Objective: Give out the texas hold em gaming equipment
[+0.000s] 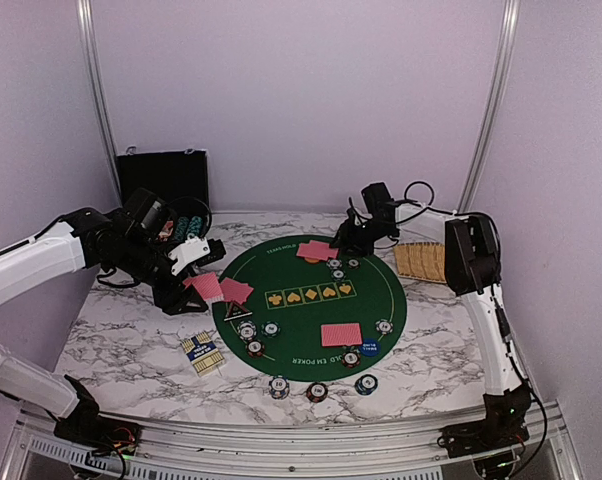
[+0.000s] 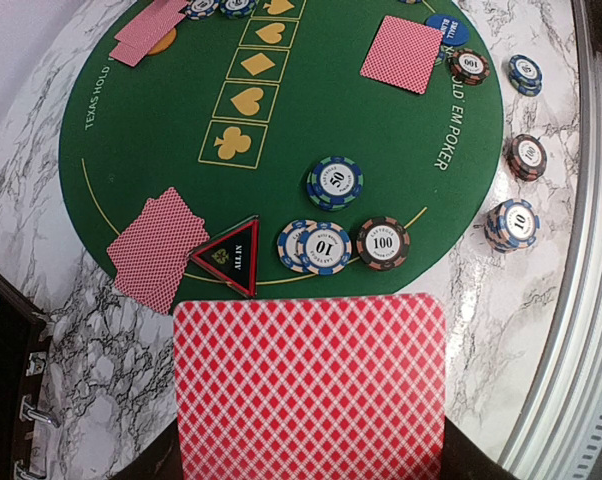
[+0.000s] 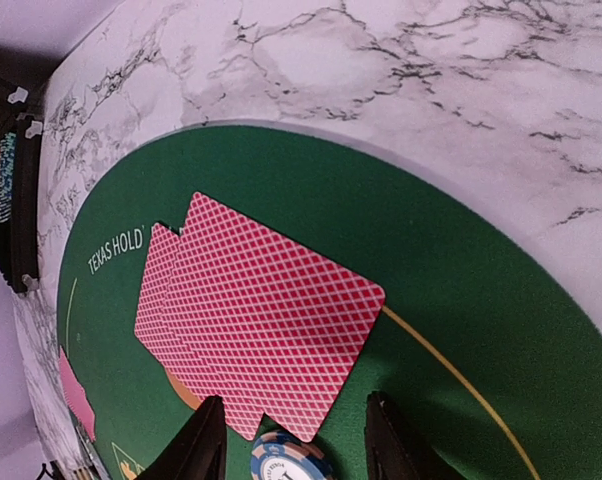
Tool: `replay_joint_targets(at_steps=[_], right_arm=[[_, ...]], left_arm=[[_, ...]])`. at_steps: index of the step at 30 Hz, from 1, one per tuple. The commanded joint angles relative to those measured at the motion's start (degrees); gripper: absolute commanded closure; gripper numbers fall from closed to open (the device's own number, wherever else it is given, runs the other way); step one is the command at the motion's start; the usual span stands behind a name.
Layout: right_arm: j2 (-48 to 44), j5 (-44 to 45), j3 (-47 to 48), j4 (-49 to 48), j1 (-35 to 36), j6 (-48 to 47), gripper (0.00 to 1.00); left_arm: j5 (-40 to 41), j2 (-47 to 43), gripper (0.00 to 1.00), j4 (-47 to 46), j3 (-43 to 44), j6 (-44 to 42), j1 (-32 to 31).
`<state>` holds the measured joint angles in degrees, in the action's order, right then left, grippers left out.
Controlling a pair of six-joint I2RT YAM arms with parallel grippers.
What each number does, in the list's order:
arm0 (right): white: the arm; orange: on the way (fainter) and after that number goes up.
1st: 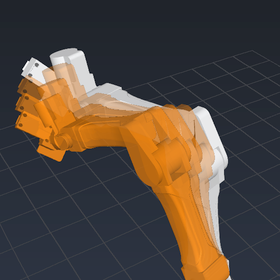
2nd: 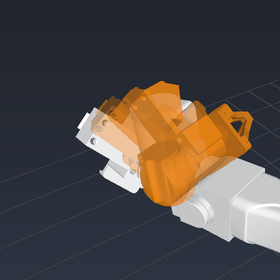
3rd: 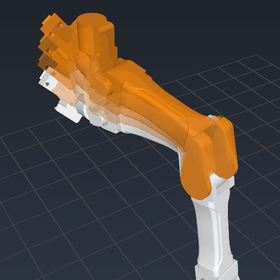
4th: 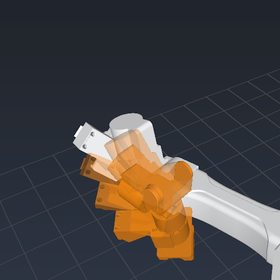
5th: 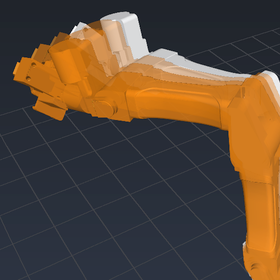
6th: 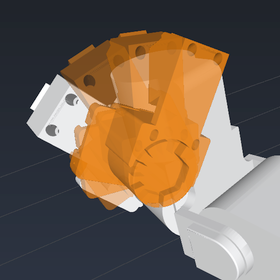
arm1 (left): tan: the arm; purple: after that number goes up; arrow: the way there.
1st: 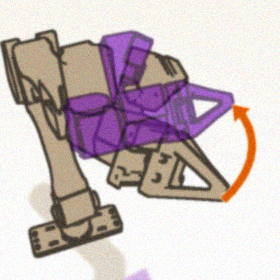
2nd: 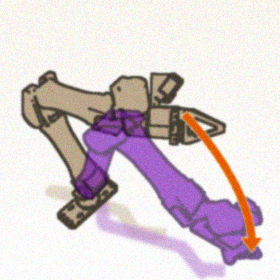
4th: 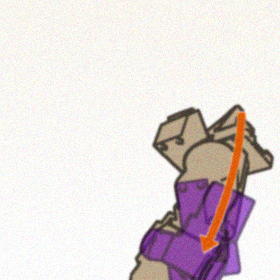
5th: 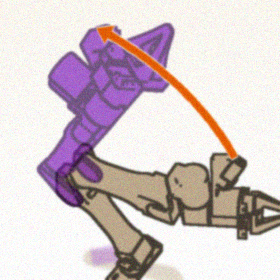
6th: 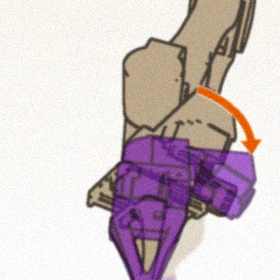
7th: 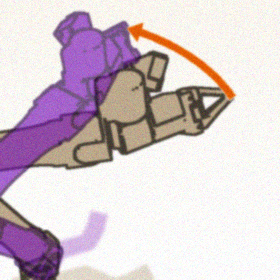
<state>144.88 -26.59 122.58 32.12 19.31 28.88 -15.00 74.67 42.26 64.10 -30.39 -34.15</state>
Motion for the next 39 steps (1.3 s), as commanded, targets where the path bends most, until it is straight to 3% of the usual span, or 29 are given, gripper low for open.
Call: replay_joint_targets(at_steps=[1,15,26,28,31,34,39], right_arm=[[1.93,-1.01,1.91,-0.29,-0.39,0.34,0.53],[3.93,-5.73,3.2,-3.13,-0.24,1.94,0.52],[-0.95,-4.97,3.46,-2.91,-0.24,-0.07,0.38],[-3.8,-3.92,2.62,-2.31,-0.12,-1.04,0.3],[-9.48,0.91,-1.15,-1.13,0.93,-3.32,0.02],[-15.89,3.48,-8.15,-2.97,1.75,-3.7,0.01],[-25.22,-10.83,-26.41,-16.05,-2.39,7.78,0.01]], left_arm=[[-1.0,-1.12,1.0,-0.8,0.06,0.33,0.4],[-0.91,-0.73,1.0,-0.73,0.28,0.32,0.4],[-0.56,-1.24,1.0,-0.83,-0.11,0.09,0.49],[-0.51,-1.28,1.0,-0.8,-0.13,0.08,0.49],[-0.53,-1.39,1.0,-0.82,-0.07,0.07,0.49],[-0.78,-1.48,1.0,-0.79,-0.07,0.19,0.57],[-0.99,-1.9,1.0,-0.8,-0.02,0.47,0.74]])
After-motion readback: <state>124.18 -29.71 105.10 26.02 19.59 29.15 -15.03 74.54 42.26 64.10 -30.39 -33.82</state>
